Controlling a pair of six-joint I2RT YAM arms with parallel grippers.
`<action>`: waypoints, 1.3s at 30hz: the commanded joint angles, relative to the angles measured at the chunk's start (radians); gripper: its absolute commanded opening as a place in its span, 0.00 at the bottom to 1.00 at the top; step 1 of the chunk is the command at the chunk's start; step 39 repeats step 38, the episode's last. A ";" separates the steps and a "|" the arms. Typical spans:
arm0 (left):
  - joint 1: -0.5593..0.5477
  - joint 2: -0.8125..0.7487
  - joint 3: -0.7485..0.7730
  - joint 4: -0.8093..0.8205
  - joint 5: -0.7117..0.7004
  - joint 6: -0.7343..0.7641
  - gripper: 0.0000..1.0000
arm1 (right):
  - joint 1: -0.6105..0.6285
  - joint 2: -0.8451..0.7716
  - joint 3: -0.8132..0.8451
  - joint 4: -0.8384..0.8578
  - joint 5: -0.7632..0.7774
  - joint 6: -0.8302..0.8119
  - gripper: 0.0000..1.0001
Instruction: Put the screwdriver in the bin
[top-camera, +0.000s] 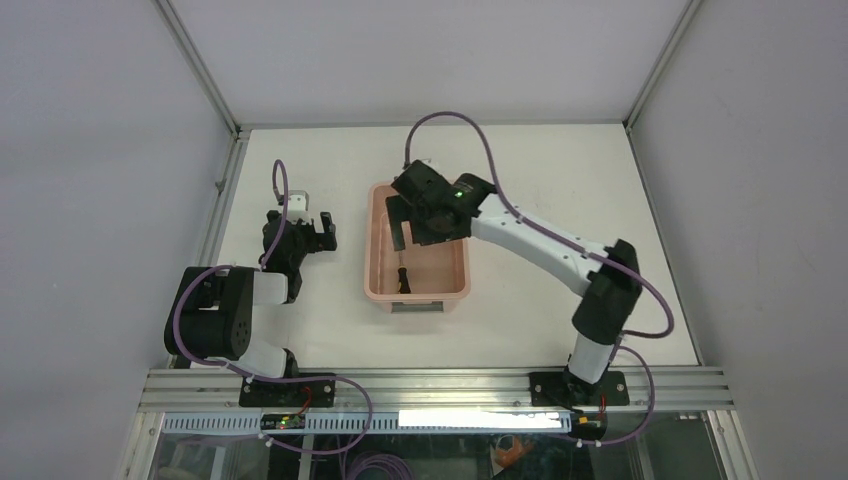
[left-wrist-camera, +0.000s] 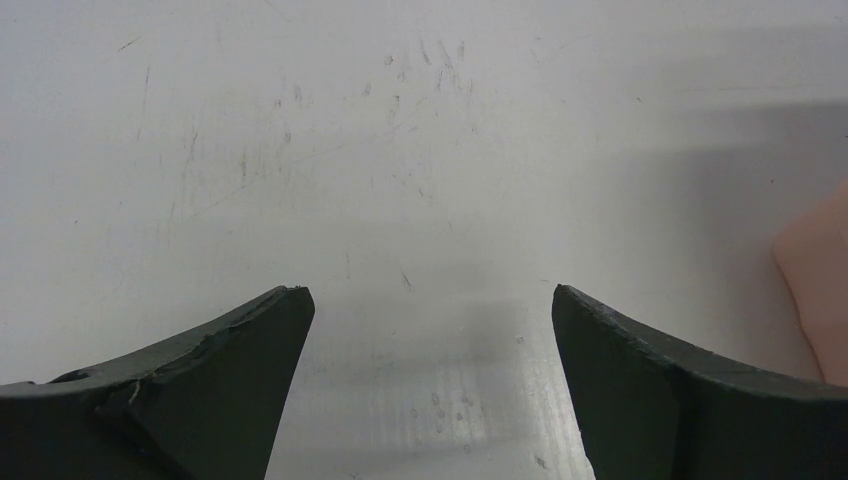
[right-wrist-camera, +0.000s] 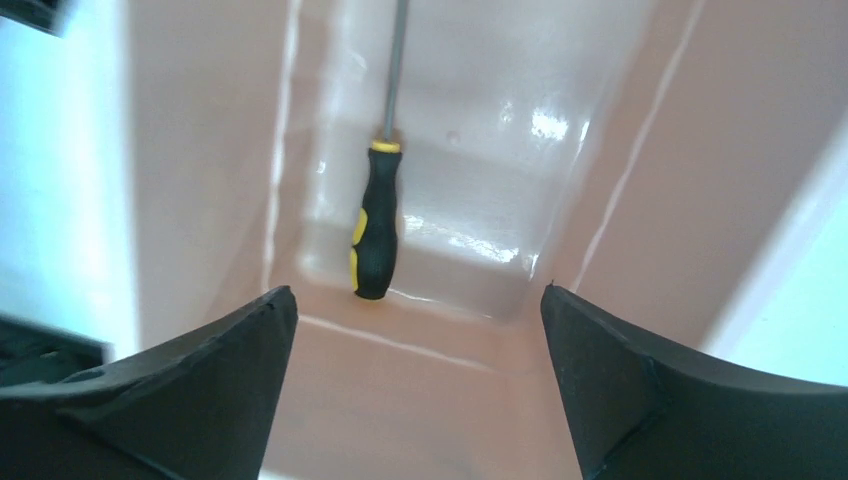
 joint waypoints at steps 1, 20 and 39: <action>-0.011 -0.004 0.017 0.063 0.010 -0.015 0.99 | -0.058 -0.211 0.009 0.057 0.039 -0.102 0.99; -0.011 -0.005 0.017 0.063 0.009 -0.015 0.99 | -0.645 -0.998 -1.082 0.648 -0.126 -0.080 0.99; -0.011 -0.005 0.017 0.063 0.010 -0.015 0.99 | -0.647 -1.304 -1.442 0.826 -0.089 -0.029 0.99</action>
